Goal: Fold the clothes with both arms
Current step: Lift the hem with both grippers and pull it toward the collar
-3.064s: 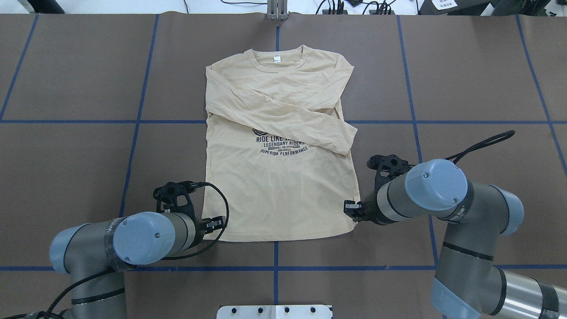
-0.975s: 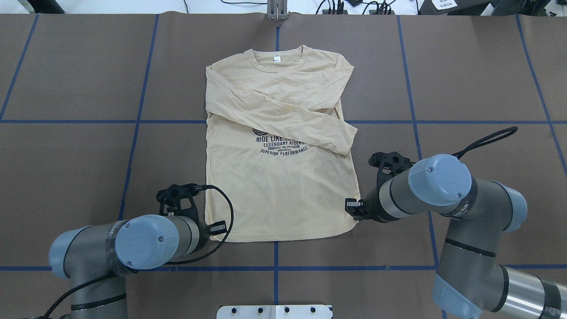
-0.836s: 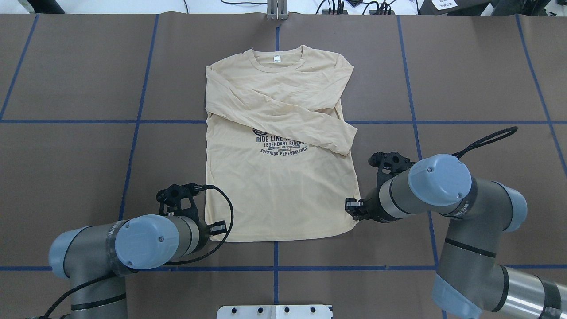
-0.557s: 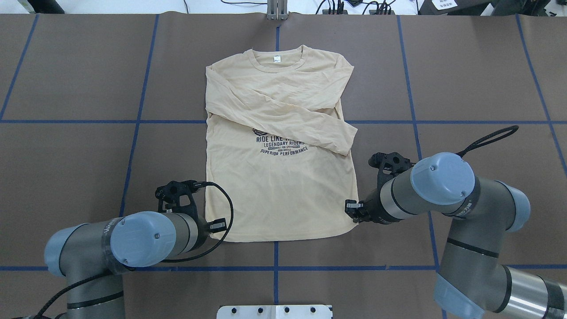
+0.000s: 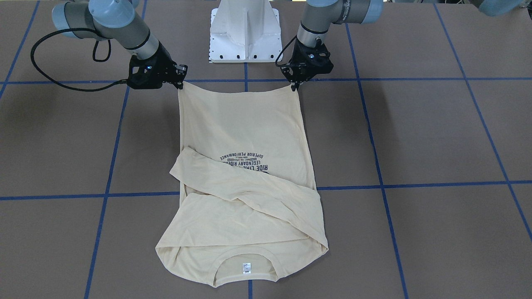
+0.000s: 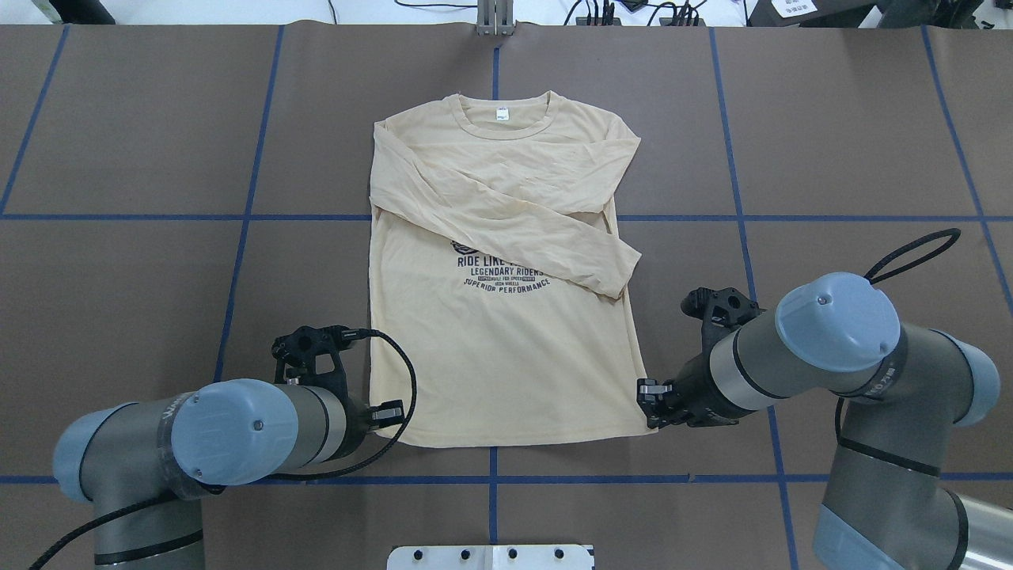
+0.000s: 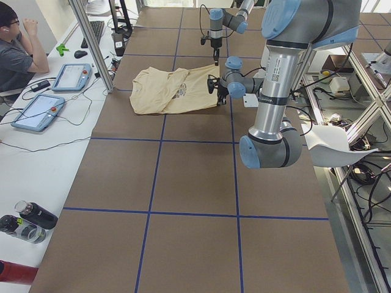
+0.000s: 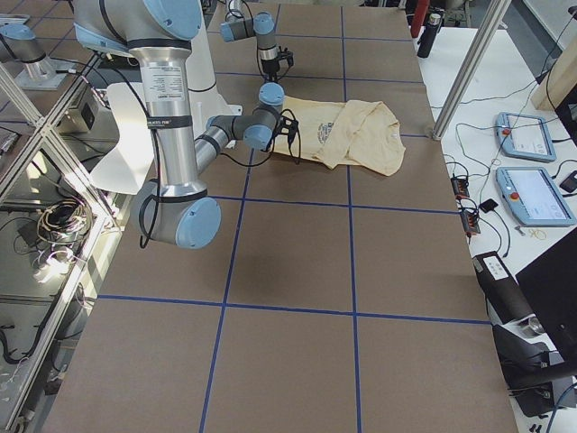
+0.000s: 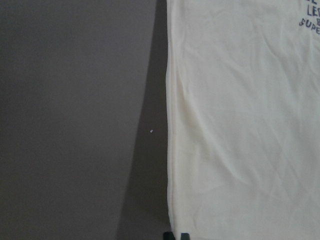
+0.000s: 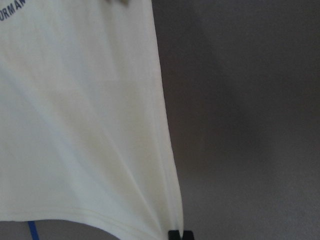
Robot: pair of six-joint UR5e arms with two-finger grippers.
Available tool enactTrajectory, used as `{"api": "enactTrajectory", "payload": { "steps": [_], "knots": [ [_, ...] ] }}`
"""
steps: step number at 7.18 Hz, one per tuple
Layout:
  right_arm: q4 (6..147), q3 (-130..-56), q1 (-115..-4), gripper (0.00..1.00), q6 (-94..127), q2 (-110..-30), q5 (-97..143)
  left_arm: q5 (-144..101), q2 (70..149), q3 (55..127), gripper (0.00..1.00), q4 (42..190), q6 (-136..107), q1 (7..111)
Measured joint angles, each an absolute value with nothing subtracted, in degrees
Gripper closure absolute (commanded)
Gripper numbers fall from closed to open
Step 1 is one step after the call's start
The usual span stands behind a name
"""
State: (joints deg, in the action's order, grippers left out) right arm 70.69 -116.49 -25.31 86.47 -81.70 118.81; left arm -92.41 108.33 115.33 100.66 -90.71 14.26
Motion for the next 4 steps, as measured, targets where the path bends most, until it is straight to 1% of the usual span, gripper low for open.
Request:
{"api": "enactTrajectory", "payload": {
  "steps": [2,4],
  "knots": [
    [70.6,-117.5,-24.5,1.00,87.8,-83.3,122.0,-94.6,108.0,116.4,1.00,100.6,-90.8,12.6],
    [70.4,-118.2,-24.2,1.00,88.2,-84.9,123.1,-95.4,106.0,118.8,1.00,100.4,-90.8,10.0]
  ]
}}
